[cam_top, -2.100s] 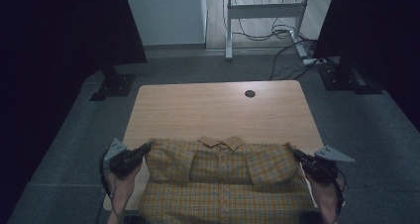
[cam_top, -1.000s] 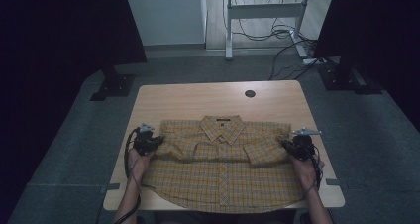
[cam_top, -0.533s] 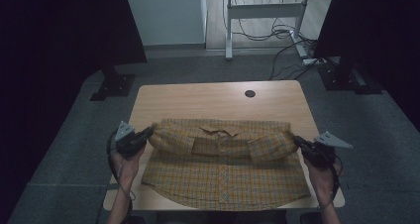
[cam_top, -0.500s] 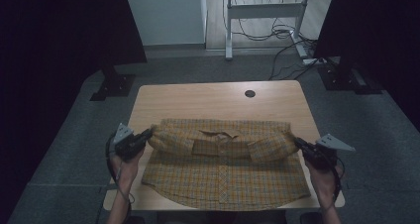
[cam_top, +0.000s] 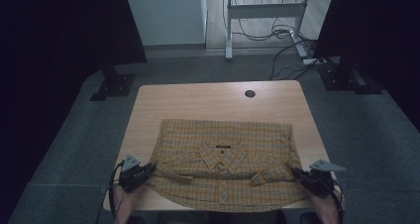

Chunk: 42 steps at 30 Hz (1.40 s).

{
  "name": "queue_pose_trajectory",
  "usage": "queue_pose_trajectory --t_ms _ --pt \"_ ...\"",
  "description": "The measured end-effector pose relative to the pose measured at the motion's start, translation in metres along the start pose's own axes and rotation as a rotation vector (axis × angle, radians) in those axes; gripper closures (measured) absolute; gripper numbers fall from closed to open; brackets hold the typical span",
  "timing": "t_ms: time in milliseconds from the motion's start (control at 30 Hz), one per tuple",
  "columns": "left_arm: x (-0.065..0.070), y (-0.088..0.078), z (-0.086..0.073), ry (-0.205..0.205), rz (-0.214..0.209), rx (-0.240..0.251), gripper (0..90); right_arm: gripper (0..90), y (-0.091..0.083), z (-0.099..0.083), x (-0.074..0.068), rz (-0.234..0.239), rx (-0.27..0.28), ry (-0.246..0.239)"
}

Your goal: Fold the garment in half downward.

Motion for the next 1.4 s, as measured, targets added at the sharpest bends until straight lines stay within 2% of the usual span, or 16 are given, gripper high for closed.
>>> queue_pose_trajectory --t_ms 100,200,400,533,667,767,833,867,900,967,1000,1033,1067,1167,1267,1400 --pt "-0.005 -0.005 0.010 -0.023 0.006 0.035 65.6 71.8 -0.004 0.004 0.000 -0.009 0.008 0.011" --pt "-0.006 -0.005 0.020 -0.042 -0.031 0.031 61.2 61.9 -0.006 0.010 -0.003 0.009 0.029 0.021" --pt "0.000 0.011 0.026 0.014 -0.037 -0.034 60.2 53.0 -0.003 0.023 -0.009 0.022 0.054 0.019" --pt "0.003 0.015 0.022 0.053 -0.028 -0.053 72.2 61.7 0.001 0.030 -0.009 0.020 0.044 0.008" --pt "0.004 0.012 0.020 0.067 -0.030 -0.026 82.0 79.2 0.003 0.033 -0.009 0.027 0.030 0.004" --pt "0.004 0.011 0.021 0.076 -0.036 -0.026 83.1 78.6 0.004 0.034 -0.008 0.036 0.033 0.009" --pt "0.003 0.010 0.021 0.069 -0.039 -0.025 81.6 69.2 0.004 0.036 -0.005 0.037 0.043 0.031" --pt "0.001 0.011 0.022 0.051 -0.051 -0.026 79.1 66.9 0.006 0.036 -0.002 0.044 0.036 0.040" --pt "0.000 0.014 0.022 0.038 -0.067 -0.035 69.0 63.0 0.011 0.036 0.001 0.051 0.021 0.048" --pt "0.000 0.015 0.021 0.040 -0.065 -0.041 68.5 62.8 0.014 0.036 0.003 0.060 0.018 0.058" --pt "0.002 0.017 0.020 0.054 -0.062 -0.054 74.2 73.1 0.018 0.036 0.003 0.077 -0.001 0.065" --pt "0.002 0.017 0.020 0.054 -0.062 -0.054 78.8 73.1 0.018 0.036 0.003 0.077 -0.001 0.065" --pt "0.002 0.016 0.019 0.071 -0.057 -0.057 78.8 79.1 0.019 0.036 0.001 0.080 -0.011 0.057" --pt "0.001 0.012 0.022 0.068 -0.050 -0.019 84.7 84.1 0.017 0.035 -0.004 0.067 -0.017 0.023" --pt "0.001 -0.001 0.031 0.073 -0.049 0.070 85.3 84.6 0.003 0.039 -0.011 0.038 0.049 -0.015" --pt "0.007 -0.023 0.045 0.134 -0.025 0.198 86.1 85.0 -0.023 0.046 -0.020 0.008 0.146 -0.074"
Point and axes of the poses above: each handheld gripper's, and its own axes: y roughly forward along the jaws, z roughly out of its top, x roughly to its right, the point moved 2 cm from there along y, roughly forward along the jaws, and after that the axes turned 10 degrees about x, right-handed, at the moved point
